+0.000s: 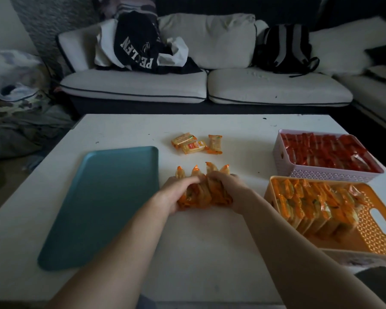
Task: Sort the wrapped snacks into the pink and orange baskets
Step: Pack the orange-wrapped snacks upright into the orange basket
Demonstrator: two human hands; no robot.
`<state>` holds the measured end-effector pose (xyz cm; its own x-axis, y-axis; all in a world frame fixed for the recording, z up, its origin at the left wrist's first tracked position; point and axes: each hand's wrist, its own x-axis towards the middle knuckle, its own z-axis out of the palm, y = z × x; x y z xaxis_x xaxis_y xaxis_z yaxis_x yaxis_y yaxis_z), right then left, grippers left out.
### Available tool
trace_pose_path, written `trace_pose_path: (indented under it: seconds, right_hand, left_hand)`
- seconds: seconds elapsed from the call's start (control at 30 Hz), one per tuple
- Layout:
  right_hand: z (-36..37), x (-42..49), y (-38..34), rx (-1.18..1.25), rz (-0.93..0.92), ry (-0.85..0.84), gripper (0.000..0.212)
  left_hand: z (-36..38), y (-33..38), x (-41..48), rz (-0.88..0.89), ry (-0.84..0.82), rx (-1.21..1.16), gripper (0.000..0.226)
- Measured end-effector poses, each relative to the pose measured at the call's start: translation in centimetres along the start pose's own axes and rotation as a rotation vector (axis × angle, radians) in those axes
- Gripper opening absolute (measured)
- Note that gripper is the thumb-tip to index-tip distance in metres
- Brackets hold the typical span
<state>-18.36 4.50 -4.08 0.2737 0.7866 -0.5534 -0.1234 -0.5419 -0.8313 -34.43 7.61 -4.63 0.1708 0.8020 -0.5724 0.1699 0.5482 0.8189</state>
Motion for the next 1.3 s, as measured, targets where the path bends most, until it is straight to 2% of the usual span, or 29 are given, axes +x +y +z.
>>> trace_pose_path:
  seconds: [0.07, 0.2, 0.3, 0.43, 0.6, 0.73, 0.83, 0.87, 0.93, 1.03, 1.13, 1.2, 1.3]
  right_hand:
    - [-0.2, -0.4, 0.2, 0.050, -0.024, -0.017, 0.094]
    - [-0.5, -4.4, -1.4, 0.025, -0.106, -0.018, 0.066]
    - [-2.2, -7.1, -3.0, -0.057, -0.236, 0.014, 0.077]
    - [-7.2, -10.5, -4.5, -0.168, -0.398, 0.041, 0.065]
    - [-17.1, -13.4, -3.5, -0.143, -0.477, 0.136, 0.071]
    - [-24.7, -14.9, -0.6, -0.074, -0.458, 0.234, 0.070]
    - [-27.7, -14.8, 1.9, -0.033, -0.399, 0.268, 0.064]
    - [-27.9, -14.6, 2.6, -0.068, -0.387, 0.293, 0.059]
    - [-27.8, -13.7, 3.7, -0.292, -0.389, 0.406, 0.058]
    - [-26.7, -12.6, 4.8, -0.579, -0.361, 0.490, 0.072]
    - [-26.4, -12.1, 4.7, -0.567, -0.370, 0.508, 0.088]
    - [-26.6, -12.2, 4.4, -0.619, -0.438, 0.535, 0.090]
    - [-27.2, -12.4, 3.7, -0.600, -0.477, 0.507, 0.084]
  left_hand:
    - [0.6, 0.2, -1.2, 0.018, 0.022, -0.023, 0.023]
    - [1.6, 1.4, -3.6, 0.112, 0.031, -0.027, 0.027]
    - [3.5, 2.7, -6.0, 0.264, 0.056, -0.042, 0.033]
    - [8.3, 3.4, -10.2, 0.449, 0.106, -0.079, 0.058]
    - [17.8, 2.6, -13.1, 0.515, 0.102, -0.079, 0.062]
    - [25.2, 1.2, -14.4, 0.573, -0.057, 0.077, 0.055]
    - [28.3, -0.3, -14.3, 0.628, -0.167, 0.239, 0.075]
    - [28.7, -0.6, -14.2, 0.661, -0.179, 0.329, 0.081]
    - [28.8, -1.1, -13.6, 0.749, -0.178, 0.574, 0.088]
    - [28.0, -2.1, -13.1, 0.894, -0.102, 0.970, 0.092]
    - [26.8, -2.9, -12.1, 0.954, 0.125, 1.214, 0.101]
    - [25.9, -2.8, -11.8, 0.914, 0.214, 1.266, 0.109]
    - [24.2, -2.0, -11.6, 0.791, 0.174, 1.207, 0.125]
